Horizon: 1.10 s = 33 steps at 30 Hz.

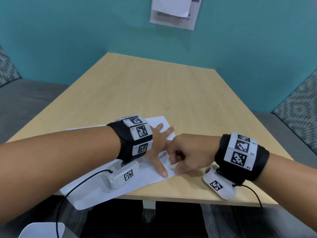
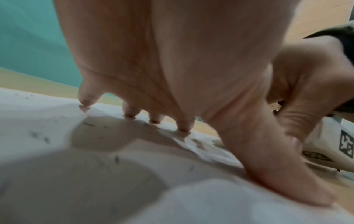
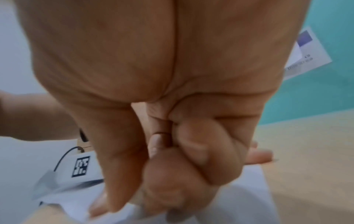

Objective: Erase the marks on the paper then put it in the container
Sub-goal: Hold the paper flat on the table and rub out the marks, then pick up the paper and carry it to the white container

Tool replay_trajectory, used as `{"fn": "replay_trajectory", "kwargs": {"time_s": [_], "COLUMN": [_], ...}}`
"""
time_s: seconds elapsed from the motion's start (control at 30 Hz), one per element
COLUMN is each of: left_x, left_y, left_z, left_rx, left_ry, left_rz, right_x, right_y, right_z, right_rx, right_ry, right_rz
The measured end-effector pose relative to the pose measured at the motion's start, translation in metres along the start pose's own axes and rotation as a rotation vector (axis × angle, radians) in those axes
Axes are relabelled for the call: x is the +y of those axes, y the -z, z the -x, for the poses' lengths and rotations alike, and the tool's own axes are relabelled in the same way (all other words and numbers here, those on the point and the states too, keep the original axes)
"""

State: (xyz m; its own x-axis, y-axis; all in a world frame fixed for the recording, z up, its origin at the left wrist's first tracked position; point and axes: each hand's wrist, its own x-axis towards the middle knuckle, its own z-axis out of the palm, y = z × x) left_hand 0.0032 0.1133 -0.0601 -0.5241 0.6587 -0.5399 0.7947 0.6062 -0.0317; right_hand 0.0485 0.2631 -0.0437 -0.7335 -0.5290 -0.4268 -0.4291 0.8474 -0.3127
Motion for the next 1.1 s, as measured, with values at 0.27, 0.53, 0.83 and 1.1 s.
{"fn": "replay_trajectory", "kwargs": {"time_s": [0.27, 0.53, 0.83, 1.1], "left_x": [0.000, 0.005, 0.006, -0.004], "left_y": [-0.001, 0.004, 0.006, 0.000], "left_z": [0.001, 0.008, 0.011, -0.003], "left_rx": [-0.001, -0.014, -0.012, -0.031], "left_ry": [0.003, -0.014, -0.044, 0.016], "left_rz": [-0.002, -0.008, 0.009, -0.032], "right_x": [0.001, 0.004, 0.001, 0.033], "right_y": [-0.002, 0.001, 0.002, 0.014], "right_z": [0.001, 0.001, 0.003, 0.022], "right_rx": [0.019, 0.037, 0.025, 0.288], "right_ry": [-0.018, -0.052, -0.051, -0.294], "right_rz": [0.002, 0.040, 0.068, 0.139]}}
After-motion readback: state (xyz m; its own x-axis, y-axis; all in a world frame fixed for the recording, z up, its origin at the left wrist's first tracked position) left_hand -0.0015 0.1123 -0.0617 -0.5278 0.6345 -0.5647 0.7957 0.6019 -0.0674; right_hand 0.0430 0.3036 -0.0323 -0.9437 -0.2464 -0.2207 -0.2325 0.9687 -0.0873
